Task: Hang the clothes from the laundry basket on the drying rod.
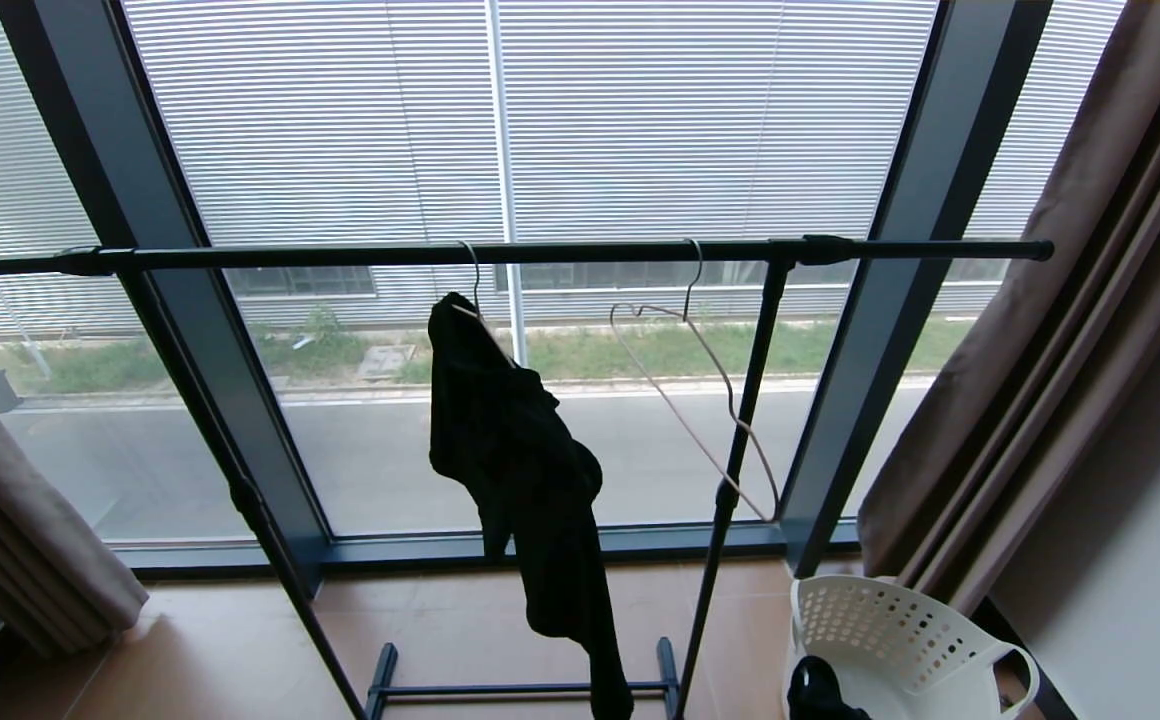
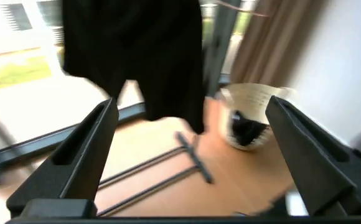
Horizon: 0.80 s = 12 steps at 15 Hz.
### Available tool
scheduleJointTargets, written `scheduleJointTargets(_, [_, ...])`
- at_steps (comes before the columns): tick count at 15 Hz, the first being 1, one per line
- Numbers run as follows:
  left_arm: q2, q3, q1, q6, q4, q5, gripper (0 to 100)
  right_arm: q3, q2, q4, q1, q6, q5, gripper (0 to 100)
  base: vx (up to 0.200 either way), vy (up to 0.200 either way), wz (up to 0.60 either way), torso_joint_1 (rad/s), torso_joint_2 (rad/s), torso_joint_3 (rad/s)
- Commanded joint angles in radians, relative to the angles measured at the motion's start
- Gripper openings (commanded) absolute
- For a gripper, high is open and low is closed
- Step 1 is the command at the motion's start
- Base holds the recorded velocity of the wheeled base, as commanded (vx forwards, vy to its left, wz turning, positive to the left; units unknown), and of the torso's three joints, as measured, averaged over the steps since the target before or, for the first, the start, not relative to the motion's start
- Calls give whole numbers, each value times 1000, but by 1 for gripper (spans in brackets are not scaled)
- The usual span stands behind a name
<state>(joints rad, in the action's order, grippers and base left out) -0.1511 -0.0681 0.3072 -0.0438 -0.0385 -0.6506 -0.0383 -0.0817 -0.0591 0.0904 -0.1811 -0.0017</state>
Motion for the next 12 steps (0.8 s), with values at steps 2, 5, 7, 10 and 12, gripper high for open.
scheduleJointTargets(2, [150,19,-313,4,-37,560,100,1,-7,1,2,0,-6,100,0,0,0,0,0,0])
scheduleJointTargets(5, [150,30,-312,75,-57,692,100,3,-7,-1,6,32,-6,100,0,0,0,0,0,0])
scheduleJointTargets(7, [150,31,-312,64,-57,692,100,8,-7,-4,6,89,0,100,0,0,0,0,0,0])
scheduleJointTargets(10, [150,30,-312,68,-57,692,100,8,-7,-2,6,135,0,100,0,0,0,0,0,0])
scheduleJointTargets(12, [150,30,-312,64,-58,692,100,11,-7,-1,6,143,0,100,0,0,0,0,0,0])
